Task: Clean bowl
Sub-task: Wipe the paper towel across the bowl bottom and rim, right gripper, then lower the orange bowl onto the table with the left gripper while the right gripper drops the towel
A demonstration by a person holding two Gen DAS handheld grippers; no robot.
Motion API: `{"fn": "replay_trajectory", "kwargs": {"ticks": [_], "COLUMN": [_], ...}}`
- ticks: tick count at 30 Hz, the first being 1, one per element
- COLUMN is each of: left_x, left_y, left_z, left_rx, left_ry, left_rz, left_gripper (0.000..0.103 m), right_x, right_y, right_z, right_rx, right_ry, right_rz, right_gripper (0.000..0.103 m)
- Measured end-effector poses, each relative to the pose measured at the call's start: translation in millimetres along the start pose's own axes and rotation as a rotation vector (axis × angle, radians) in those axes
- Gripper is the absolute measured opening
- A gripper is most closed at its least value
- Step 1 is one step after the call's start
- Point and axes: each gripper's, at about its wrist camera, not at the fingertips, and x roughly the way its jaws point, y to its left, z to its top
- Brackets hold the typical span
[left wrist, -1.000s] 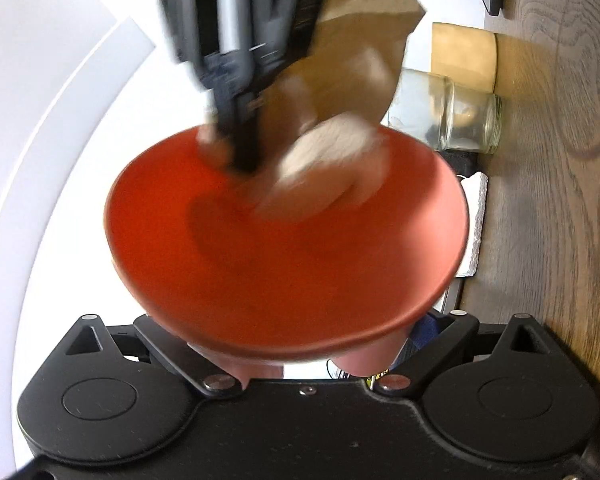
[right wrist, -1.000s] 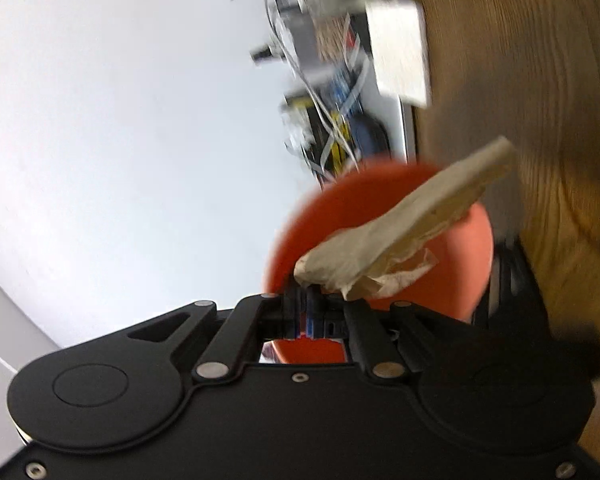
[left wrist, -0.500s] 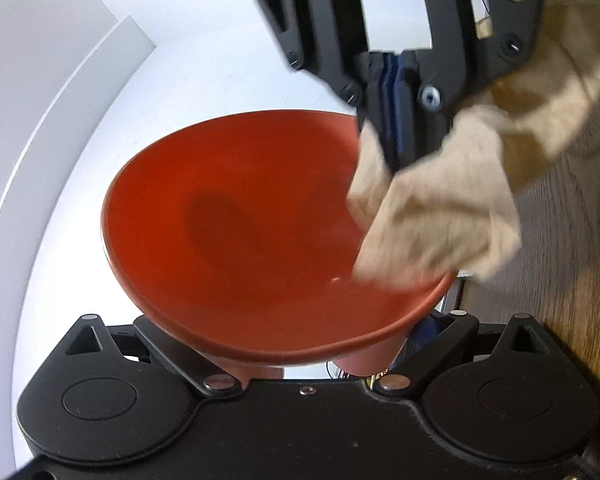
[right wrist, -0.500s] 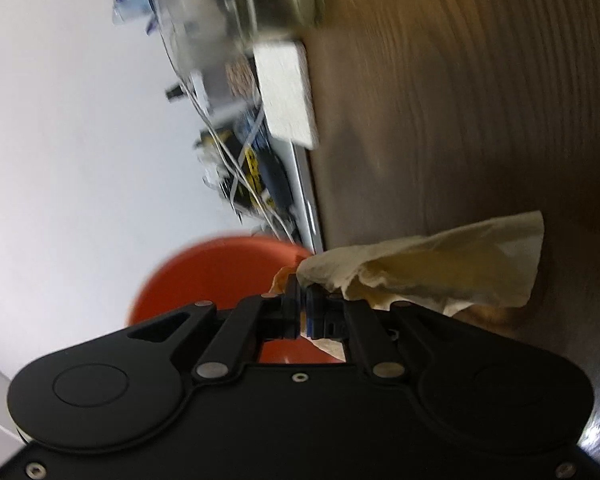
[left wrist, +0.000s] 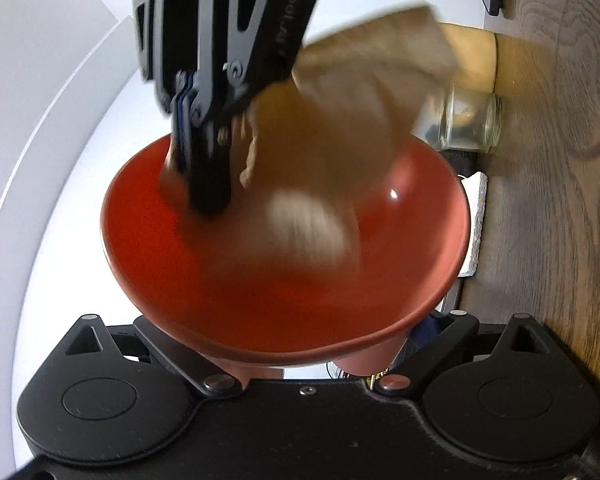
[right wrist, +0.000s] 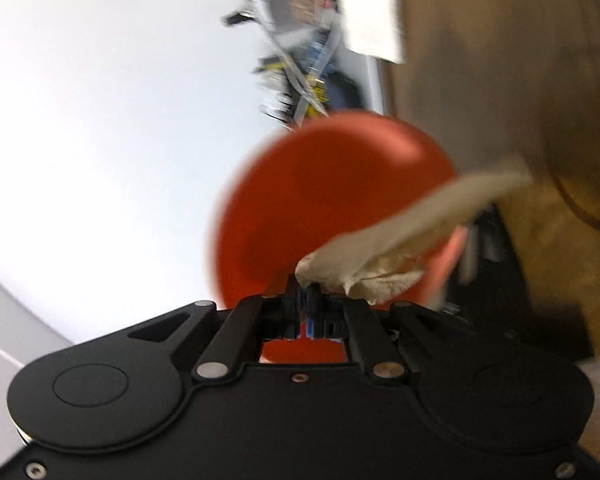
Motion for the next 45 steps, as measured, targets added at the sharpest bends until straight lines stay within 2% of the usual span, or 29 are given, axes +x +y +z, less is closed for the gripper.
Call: {"fn": "replay_trajectory", "kwargs": {"ticks": [3,8,10,15,18,23,24,26,29,30,31,33,35,38,41,45], "left_x": [0.0,1.3,7.1,20.4,27.2,41.6,44.8,48.5,49.2,50.0,50.5,50.8,48.7,49.0,42.2,37.9], "left_y": [0.1,1.2,7.1,21.0,30.8,43.8,47.4,57.0,70.2,76.5,80.6,85.9,91.0,95.6,102.8,105.4], "left_z": [0.1,-0.1,0.8,5.1,8.9,10.5,10.9,12.1,14.0,14.2,14.1,13.4,13.4,14.0,6.6,-15.9], "left_rx": [0.000,-0.007,-0.043,-0.139,-0.211,-0.325,-0.358,-0.445,-0.568,-0.637,-0.685,-0.763,-0.795,-0.857,-0.889,-0.967], "left_ry": [0.000,0.004,0.043,0.142,0.215,0.368,0.403,0.454,0.496,0.524,0.546,0.588,0.615,0.629,0.638,0.718], "left_rz": [0.000,-0.008,-0.045,-0.136,-0.200,-0.293,-0.323,-0.376,-0.401,-0.420,-0.434,-0.465,-0.473,-0.494,-0.512,-0.547], "left_gripper": [0.094,0.095,0.095,0.095,0.095,0.096,0.096,0.096,0.096,0.096,0.096,0.096,0.095,0.096,0.096,0.096], "right_x": [-8.9,-21.8,-23.3,-20.4,-26.9,-34.8,-33.7,-25.4,-19.8,-16.8,-11.4,-10.7,-8.4,-6.7,-5.7,9.4], "right_y": [4.7,-12.7,-18.6,-27.8,-14.4,28.8,32.8,42.3,48.7,51.0,54.8,54.6,53.8,49.0,41.9,30.9], "right_z": [11.8,35.7,36.3,19.0,4.7,0.9,3.4,8.9,10.7,9.5,3.2,-7.9,-20.6,-36.1,-43.0,-40.1], "right_rx": [-0.007,0.040,0.041,0.005,-0.112,-0.534,-0.569,-0.667,-0.774,-0.834,-0.965,-1.080,-1.238,-1.397,-1.500,-1.613], "right_ry": [-0.054,-0.130,-0.128,-0.032,0.019,-0.006,-0.001,0.034,0.079,0.093,0.118,0.123,0.126,0.146,0.203,0.226], "right_rz": [0.002,-0.080,-0.111,-0.168,-0.185,-0.262,-0.273,-0.307,-0.345,-0.365,-0.417,-0.469,-0.535,-0.575,-0.589,-0.654], "right_gripper": [0.005,0.005,0.005,0.005,0.005,0.005,0.005,0.005,0.005,0.005,0.005,0.005,0.005,0.005,0.005,0.005]}}
